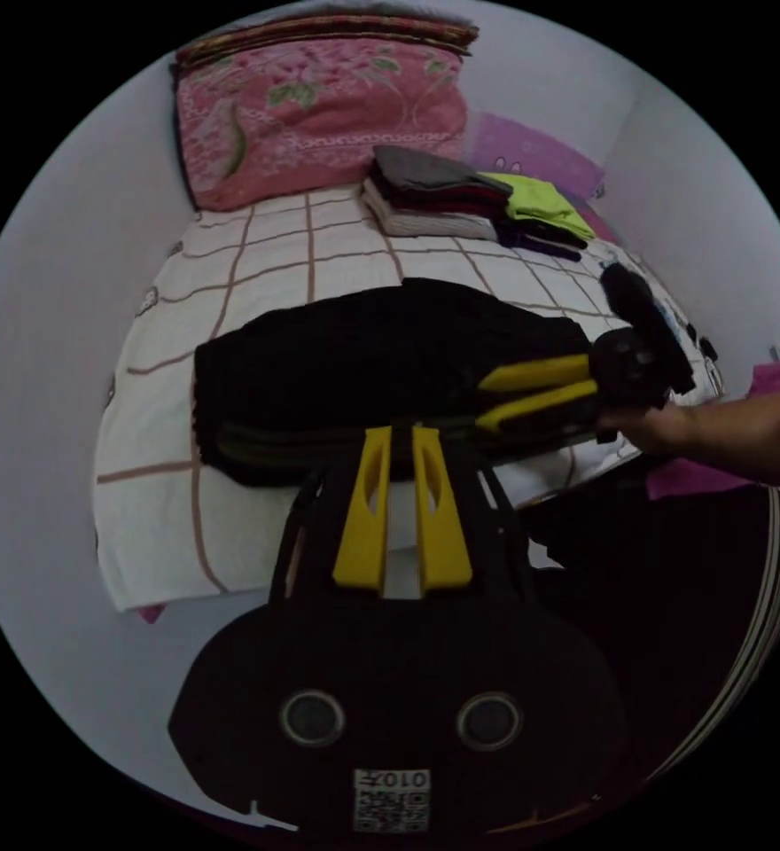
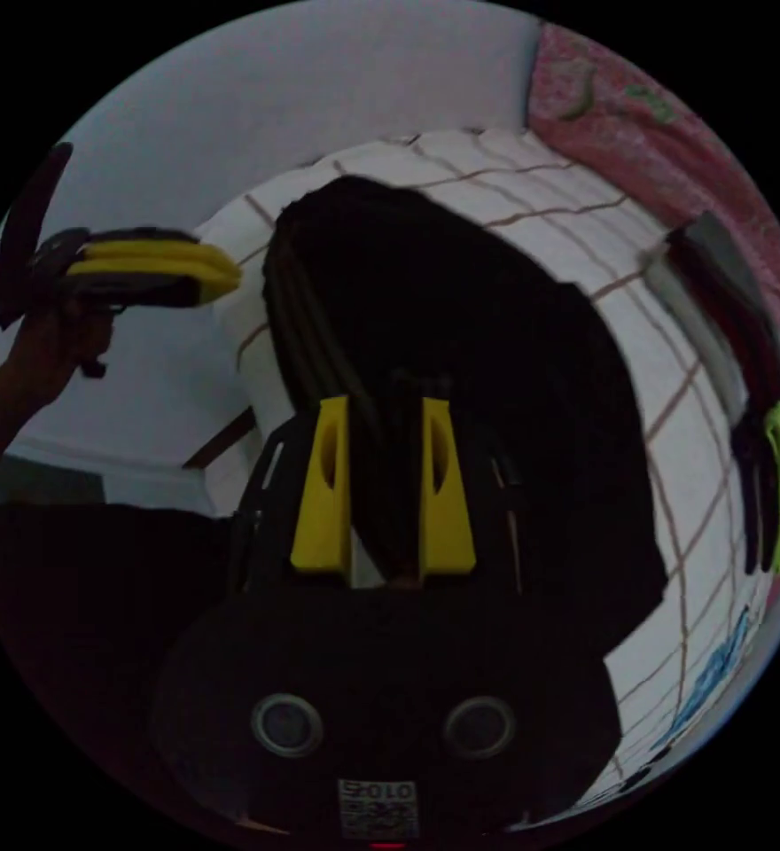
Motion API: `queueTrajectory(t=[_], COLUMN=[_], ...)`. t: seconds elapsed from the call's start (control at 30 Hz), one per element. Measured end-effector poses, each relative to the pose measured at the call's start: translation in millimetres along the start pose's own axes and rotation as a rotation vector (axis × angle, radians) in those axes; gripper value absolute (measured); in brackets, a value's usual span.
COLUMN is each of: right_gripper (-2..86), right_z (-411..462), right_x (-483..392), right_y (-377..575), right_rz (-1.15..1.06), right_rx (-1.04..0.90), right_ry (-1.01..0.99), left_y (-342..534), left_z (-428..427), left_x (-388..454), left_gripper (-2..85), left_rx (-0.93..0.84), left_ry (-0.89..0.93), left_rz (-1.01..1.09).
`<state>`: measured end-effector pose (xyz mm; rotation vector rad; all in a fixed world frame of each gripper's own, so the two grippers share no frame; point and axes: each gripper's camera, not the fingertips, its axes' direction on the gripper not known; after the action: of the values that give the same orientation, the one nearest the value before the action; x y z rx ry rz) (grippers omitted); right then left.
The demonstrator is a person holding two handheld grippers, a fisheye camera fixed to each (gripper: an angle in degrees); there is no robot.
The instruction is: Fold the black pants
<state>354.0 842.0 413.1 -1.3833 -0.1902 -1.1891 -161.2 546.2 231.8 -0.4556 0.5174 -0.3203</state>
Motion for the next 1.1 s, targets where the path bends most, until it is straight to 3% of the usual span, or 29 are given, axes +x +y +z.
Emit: queueTrajectory(t=[0.2,0.4,0.6,0.93,1.1], right_gripper=[9.3,8.9,10.6,11.4,9.5], right_z=[-71,-99,-104,-58,-46], right_x=[43,130,175,267,274], right_y=[42,118,141,154,163], right_rz=[0.080,0.364,0.390,0.690,0.826], right_rx=[0.210,0.107,0.047,0.062,0.093], right_ry=[-0.006,0.160,0.317,-0.012,-0.104], left_y=[-45,-101,-138,-161,-170], left_z=[40,76,126,165,157], left_x=[-10,-7,-5,-21,-11], left_gripper=[8.0,11.0,12.4,9.0,5.5], left_rx=[-0.044,-0.046,-0.176,-0.265,-0.226], left_ry=[0.120,0.180,0.218,0.292,0.221], left_rz=[0.021,0.040,0.000,-0.116,-0.013])
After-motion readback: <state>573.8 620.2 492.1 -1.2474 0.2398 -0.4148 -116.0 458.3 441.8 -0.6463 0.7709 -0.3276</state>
